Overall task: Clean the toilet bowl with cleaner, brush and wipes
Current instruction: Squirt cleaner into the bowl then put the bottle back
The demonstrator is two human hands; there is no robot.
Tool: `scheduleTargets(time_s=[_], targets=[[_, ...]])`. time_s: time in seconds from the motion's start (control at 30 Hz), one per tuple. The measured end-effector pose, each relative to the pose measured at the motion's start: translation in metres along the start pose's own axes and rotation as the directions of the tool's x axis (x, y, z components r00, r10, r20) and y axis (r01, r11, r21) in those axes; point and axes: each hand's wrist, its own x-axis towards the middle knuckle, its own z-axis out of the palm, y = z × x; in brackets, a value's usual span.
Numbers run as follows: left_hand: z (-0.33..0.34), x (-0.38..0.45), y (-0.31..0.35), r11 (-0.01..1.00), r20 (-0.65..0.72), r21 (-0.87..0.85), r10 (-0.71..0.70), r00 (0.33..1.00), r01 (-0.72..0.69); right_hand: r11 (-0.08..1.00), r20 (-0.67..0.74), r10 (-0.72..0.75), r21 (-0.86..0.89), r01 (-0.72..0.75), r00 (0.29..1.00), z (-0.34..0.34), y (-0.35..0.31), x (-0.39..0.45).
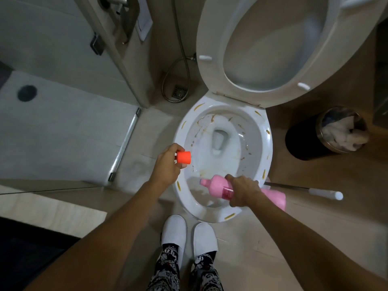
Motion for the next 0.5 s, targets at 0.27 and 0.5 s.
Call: scheduleTargets(time_s=[0.27,0.5], targets=[[0.019,-0.010,0.011,0.999,0.047,0.031,0.014,0.999,-0.015,0.987,0.004,0.142,0.072,-0.142,0.990,0.023,0.058,-0.033],[0.040,-0.008,0.011,0.998,0.086,0.052,0.014,0.996,-0.019,0.904,-0.050,0.362,0.261,-0.338,0.931,0.005,0.098,-0.026]])
